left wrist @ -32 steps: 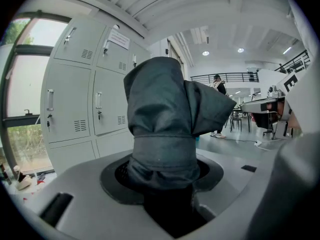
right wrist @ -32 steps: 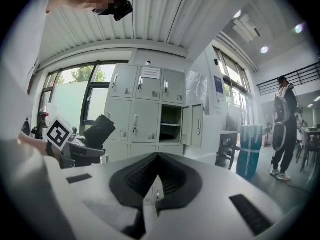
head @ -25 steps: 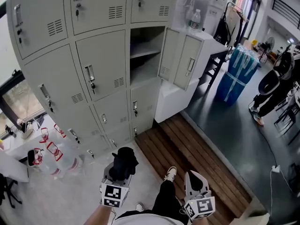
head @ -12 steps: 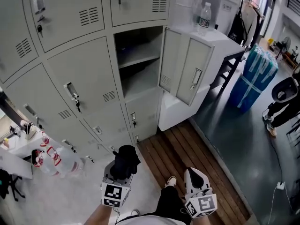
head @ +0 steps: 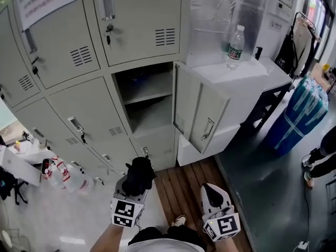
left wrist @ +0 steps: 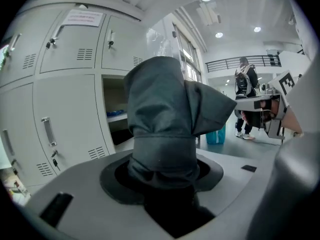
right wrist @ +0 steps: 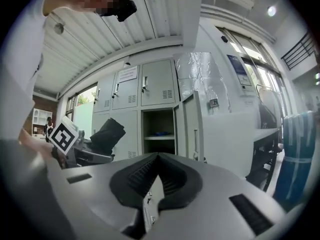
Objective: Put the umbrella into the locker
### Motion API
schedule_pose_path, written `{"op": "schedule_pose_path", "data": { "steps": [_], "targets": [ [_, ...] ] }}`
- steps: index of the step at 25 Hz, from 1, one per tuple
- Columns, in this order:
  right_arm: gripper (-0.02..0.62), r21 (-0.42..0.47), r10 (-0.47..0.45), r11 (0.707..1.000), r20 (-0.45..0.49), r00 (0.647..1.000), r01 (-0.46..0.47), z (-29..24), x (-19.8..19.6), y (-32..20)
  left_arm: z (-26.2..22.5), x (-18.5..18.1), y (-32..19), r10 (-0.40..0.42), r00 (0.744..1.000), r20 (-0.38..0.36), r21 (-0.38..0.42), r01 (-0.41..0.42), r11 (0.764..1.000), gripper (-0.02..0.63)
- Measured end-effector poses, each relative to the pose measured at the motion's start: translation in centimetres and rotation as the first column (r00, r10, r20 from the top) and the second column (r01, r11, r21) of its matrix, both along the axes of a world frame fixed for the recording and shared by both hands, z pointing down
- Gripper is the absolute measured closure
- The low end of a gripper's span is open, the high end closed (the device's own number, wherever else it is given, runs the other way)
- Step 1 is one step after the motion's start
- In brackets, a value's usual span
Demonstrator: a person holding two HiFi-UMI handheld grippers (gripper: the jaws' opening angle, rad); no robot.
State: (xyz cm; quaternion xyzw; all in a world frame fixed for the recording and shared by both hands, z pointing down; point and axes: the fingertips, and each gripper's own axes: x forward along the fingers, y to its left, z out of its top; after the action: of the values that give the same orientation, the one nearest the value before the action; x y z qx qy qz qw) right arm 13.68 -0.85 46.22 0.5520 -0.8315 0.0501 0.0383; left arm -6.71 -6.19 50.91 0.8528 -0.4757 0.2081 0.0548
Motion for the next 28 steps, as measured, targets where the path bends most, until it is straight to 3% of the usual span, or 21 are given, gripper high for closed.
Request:
{"op": "schedule_pose_path", "data": {
  "steps": [9, 16, 28],
  "targets": [
    [0.580, -0.010, -0.133, 0.991, 0.003, 0.991, 0.133, -1.4, -0.3, -2.0, -1.6, 0.4, -1.1, -0.120, 0.993, 0.008, 0.018, 0.120, 0.993, 0.374],
    [0.580, -0.005, -0.143, 0.990, -0.007, 0.990, 0.143, -2.0, 1.4, -4.0, -1.7, 2.2, -2.3, -0.128, 0.992, 0.003, 0.018, 0.128, 0.992, 0.374],
    [0.580, -0.017, -0.183, 0.983, -0.016, 0.983, 0.183, -1.7, -0.9, -8.2, -1.1, -0.5, -5.9, -0.187, 0.982, -0.008, 0.005, 0.187, 0.982, 0.374]
  ]
}}
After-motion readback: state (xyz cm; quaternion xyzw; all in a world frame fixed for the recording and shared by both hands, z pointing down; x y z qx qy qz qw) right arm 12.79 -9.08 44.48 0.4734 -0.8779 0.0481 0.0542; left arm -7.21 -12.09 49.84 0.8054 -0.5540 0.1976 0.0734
